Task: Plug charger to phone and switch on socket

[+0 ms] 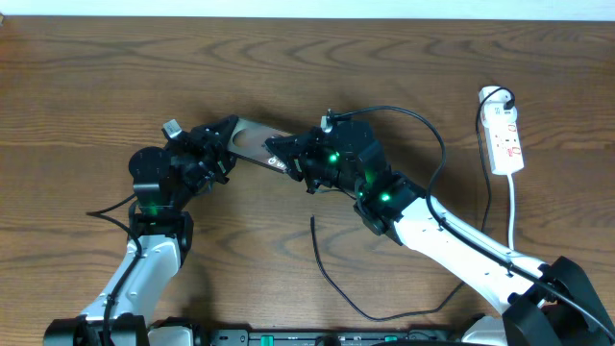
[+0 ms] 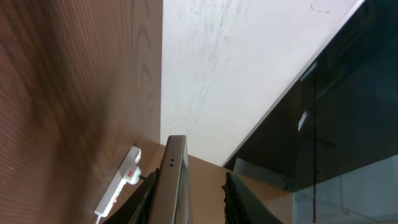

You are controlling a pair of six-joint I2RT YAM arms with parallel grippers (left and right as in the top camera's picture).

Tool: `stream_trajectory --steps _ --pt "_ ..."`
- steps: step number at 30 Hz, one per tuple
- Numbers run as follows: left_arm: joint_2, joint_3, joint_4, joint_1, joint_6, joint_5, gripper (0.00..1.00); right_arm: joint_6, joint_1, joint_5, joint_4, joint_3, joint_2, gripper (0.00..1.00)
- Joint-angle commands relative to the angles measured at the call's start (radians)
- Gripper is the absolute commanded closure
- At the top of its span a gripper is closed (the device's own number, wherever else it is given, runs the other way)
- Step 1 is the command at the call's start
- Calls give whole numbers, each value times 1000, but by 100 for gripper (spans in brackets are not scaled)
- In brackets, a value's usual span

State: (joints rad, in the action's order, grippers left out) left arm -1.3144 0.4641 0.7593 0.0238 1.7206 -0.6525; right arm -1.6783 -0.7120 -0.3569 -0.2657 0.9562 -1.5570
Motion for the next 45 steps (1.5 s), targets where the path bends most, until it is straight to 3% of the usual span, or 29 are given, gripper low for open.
stream_trajectory --steps 1,21,45 --pt "9 0 6 -4 -24 -17 72 -8 -21 16 -8 16 3 99" --pt "9 0 6 -20 -25 -31 72 -12 -29 22 -23 16 3 99" --pt "9 0 6 -21 -25 -27 81 -19 -49 33 -35 16 3 99"
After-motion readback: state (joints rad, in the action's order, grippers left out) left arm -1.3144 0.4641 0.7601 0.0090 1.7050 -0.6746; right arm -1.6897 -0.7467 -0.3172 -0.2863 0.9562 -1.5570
